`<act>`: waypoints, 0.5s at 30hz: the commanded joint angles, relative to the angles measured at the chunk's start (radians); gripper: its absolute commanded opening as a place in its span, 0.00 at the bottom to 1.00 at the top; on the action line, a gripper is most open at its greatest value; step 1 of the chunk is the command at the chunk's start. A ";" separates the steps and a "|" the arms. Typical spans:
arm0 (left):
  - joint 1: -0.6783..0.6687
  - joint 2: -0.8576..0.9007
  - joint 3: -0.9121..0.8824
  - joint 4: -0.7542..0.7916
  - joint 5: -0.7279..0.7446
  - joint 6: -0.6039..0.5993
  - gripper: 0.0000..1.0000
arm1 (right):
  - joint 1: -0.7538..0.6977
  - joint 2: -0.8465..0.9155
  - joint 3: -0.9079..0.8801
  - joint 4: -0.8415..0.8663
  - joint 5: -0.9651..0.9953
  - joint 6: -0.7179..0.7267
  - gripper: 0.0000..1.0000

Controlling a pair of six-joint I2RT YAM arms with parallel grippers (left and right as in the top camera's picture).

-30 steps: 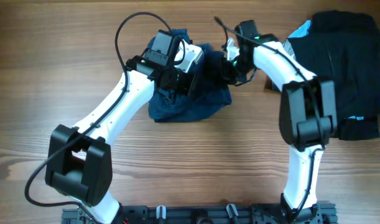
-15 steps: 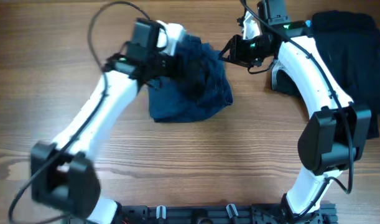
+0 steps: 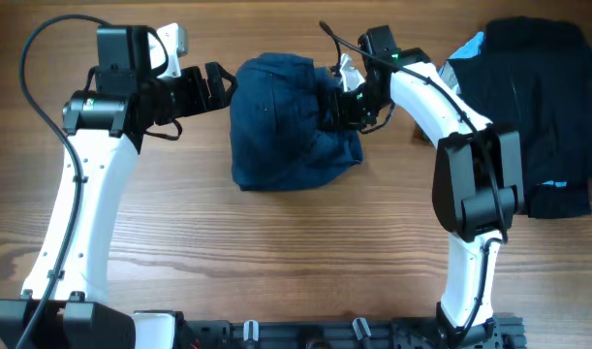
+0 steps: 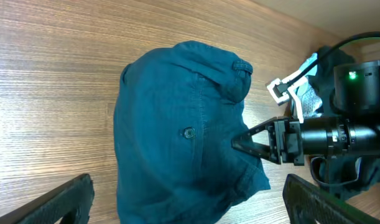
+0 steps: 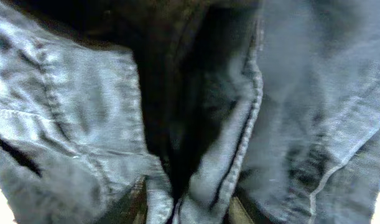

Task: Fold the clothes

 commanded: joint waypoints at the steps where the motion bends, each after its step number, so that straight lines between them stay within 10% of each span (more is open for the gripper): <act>1: 0.005 0.004 -0.001 0.000 -0.015 -0.012 0.96 | 0.008 0.005 -0.008 0.000 -0.117 -0.024 0.20; 3: 0.005 0.004 -0.001 -0.001 -0.024 -0.012 0.95 | 0.008 0.005 -0.008 -0.006 -0.164 -0.043 0.04; 15: 0.001 0.044 -0.005 -0.009 -0.032 -0.013 0.91 | -0.069 -0.238 0.015 -0.127 0.069 0.007 0.04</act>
